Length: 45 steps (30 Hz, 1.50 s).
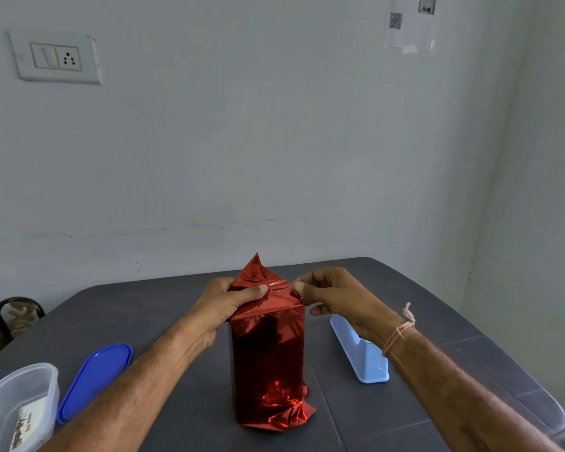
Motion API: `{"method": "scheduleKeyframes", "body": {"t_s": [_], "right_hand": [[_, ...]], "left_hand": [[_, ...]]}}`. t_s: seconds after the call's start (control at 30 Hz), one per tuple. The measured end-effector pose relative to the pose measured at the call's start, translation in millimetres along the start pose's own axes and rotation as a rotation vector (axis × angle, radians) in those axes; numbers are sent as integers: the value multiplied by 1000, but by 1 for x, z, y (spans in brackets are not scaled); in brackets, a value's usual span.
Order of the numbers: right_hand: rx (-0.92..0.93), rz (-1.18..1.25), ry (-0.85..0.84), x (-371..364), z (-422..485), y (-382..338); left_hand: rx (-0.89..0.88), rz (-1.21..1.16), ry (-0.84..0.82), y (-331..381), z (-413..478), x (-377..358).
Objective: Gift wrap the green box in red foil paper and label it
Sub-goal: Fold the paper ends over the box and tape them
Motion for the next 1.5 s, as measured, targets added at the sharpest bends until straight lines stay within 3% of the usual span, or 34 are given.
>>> {"method": "scheduleKeyframes", "body": {"t_s": [0.3, 0.47, 0.57, 0.93, 1.13, 1.5], "right_hand": [[130, -286, 78, -15, 2, -28], [94, -226, 49, -19, 5, -25], [102, -187, 36, -19, 4, -23], [177, -48, 94, -4, -11, -29], [217, -120, 344, 23, -37, -15], [346, -323, 313, -10, -61, -28]], "left_hand": [[-216, 90, 108, 25, -13, -1], [-445, 405, 275, 42, -23, 9], [-546, 558, 286, 54, -27, 9], [-538, 489, 57, 81, -43, -7], [-576, 490, 77, 87, -60, -10], [-656, 572, 129, 95, -89, -15]]}}
Point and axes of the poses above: each hand's wrist, its own z-axis towards the middle knuckle, its own x-axis out of the back of the hand, y = z × x, the point moved 7 cm from there along z, towards the middle knuckle, and after that the axes turned 1 degree about y, right-handed, at the moved point
